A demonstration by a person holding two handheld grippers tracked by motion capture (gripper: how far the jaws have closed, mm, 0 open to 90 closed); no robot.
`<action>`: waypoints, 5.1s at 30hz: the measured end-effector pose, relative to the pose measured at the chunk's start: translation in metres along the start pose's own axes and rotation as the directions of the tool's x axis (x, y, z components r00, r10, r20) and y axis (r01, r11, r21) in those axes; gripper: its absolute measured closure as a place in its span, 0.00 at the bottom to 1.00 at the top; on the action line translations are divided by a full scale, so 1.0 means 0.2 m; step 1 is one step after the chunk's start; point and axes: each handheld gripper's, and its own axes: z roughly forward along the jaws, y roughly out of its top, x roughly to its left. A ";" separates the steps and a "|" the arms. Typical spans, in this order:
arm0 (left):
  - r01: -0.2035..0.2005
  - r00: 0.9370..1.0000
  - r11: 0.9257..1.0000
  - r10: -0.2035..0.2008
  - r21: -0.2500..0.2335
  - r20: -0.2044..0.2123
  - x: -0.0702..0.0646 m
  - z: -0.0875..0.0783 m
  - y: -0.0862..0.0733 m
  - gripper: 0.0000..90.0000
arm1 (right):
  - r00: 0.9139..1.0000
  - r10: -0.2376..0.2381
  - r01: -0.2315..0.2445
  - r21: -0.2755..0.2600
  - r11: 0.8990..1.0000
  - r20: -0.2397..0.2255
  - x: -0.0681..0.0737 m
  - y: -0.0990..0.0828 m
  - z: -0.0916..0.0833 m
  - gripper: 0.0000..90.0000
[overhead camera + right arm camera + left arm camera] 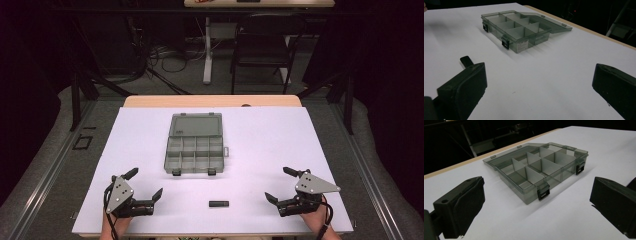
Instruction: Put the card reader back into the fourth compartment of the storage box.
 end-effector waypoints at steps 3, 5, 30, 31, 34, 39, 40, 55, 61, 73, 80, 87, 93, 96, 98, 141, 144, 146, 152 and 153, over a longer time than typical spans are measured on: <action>0.003 1.000 1.000 -0.003 0.002 0.002 0.00 0.00 0.00 0.00 | 1.000 0.003 -0.003 0.019 1.000 -0.008 0.00 0.00 0.01 0.00; 0.001 1.000 1.000 -0.001 0.006 0.002 0.00 0.00 0.00 0.00 | 1.000 0.003 -0.002 0.022 1.000 -0.010 0.00 0.00 0.01 0.00; -0.003 1.000 1.000 0.003 0.025 0.008 0.01 0.01 0.00 0.00 | 0.987 -0.071 0.092 0.137 0.986 -0.146 0.00 0.06 0.17 0.00; -0.005 1.000 1.000 0.005 0.026 0.011 0.01 0.01 0.00 0.00 | 0.986 -0.069 0.091 0.142 0.986 -0.154 0.00 0.06 0.18 0.00; -0.008 1.000 1.000 0.008 0.027 0.016 0.01 0.02 0.00 0.00 | 0.983 -0.071 0.097 0.149 0.984 -0.169 0.00 0.07 0.20 0.00; -0.010 1.000 0.999 0.010 0.034 0.019 0.01 0.02 0.00 0.00 | 0.979 -0.073 0.103 0.154 0.983 -0.188 0.01 0.08 0.23 0.00; -0.010 1.000 0.999 0.009 0.037 0.024 0.01 0.02 0.00 0.00 | 0.978 -0.073 0.103 0.153 0.983 -0.195 0.01 0.09 0.23 0.00; -0.016 0.999 0.999 0.015 0.043 0.031 0.01 0.03 0.00 0.00 | 0.965 -0.085 0.126 0.155 0.980 -0.249 0.06 0.14 0.32 0.00; -0.018 0.999 0.999 0.016 0.045 0.034 0.01 0.03 0.00 0.00 | 0.956 -0.093 0.142 0.158 0.977 -0.279 0.08 0.15 0.36 0.00; -0.017 0.999 0.999 0.016 0.043 0.035 0.01 0.03 0.00 0.00 | 0.934 -0.109 0.174 0.167 0.971 -0.340 0.13 0.19 0.45 0.00; -0.024 0.999 0.999 0.023 0.041 0.039 0.01 0.03 0.00 0.00 | 0.918 -0.120 0.198 0.174 0.965 -0.379 0.17 0.20 0.50 0.00; -0.031 0.999 0.999 0.029 0.042 0.044 0.01 0.03 0.00 0.00 | 0.890 -0.145 0.237 0.169 0.957 -0.432 0.22 0.21 0.55 0.00; -0.029 0.999 0.999 0.027 0.039 0.045 0.01 0.03 0.00 0.00 | 0.867 -0.160 0.265 0.164 0.950 -0.473 0.26 0.21 0.59 0.00; -0.028 0.999 0.999 0.026 0.039 0.045 0.01 0.03 0.00 0.00 | 0.852 -0.164 0.279 0.166 0.946 -0.497 0.27 0.21 0.61 0.00; -0.027 0.999 0.999 0.025 0.039 0.045 0.01 0.03 0.00 0.00 | 0.845 -0.161 0.281 0.167 0.945 -0.510 0.28 0.20 0.62 0.00; -0.028 0.998 0.998 0.025 0.052 0.057 0.01 0.04 0.00 0.00 | 0.751 -0.236 0.444 0.207 0.872 -0.616 0.32 0.09 0.69 0.79; -0.026 0.998 0.998 0.023 0.053 0.057 0.01 0.04 0.00 0.00 | 0.751 -0.238 0.444 0.205 0.872 -0.617 0.32 0.09 0.69 0.81; -0.026 0.998 0.998 0.023 0.054 0.058 0.01 0.04 0.00 0.00 | 0.754 -0.237 0.441 0.205 0.874 -0.613 0.32 0.09 0.68 0.81; -0.026 0.998 0.998 0.022 0.055 0.058 0.01 0.04 0.00 0.00 | 0.758 -0.238 0.436 0.200 0.877 -0.608 0.33 0.09 0.68 0.81; -0.026 0.998 0.998 0.022 0.054 0.058 0.01 0.04 0.00 0.00 | 0.759 -0.235 0.432 0.200 0.879 -0.608 0.32 0.09 0.68 0.81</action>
